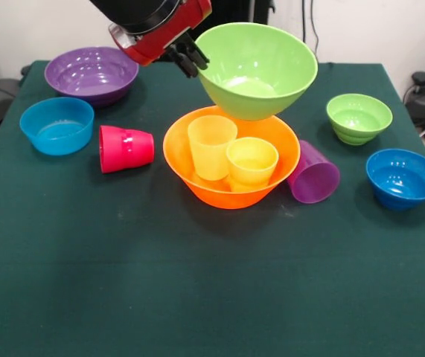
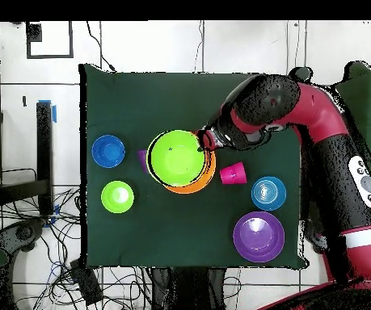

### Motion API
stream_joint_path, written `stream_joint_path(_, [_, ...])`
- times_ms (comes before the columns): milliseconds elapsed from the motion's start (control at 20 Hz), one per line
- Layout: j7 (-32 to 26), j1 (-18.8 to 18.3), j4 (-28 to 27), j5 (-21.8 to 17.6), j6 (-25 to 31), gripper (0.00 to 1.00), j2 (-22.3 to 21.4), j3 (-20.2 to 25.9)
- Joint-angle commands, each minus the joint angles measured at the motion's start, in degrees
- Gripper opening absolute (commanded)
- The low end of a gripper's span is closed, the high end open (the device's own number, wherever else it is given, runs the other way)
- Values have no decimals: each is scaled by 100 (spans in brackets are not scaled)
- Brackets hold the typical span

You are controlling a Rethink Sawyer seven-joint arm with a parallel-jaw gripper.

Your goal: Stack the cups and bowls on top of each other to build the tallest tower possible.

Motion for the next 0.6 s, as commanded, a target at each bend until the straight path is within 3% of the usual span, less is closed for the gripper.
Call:
stream_joint_path(50, [-1988,14,64,-513,-269,0,357,115])
stream_joint_path(600, [-2036,-6,6,-623,-365,0,503,116])
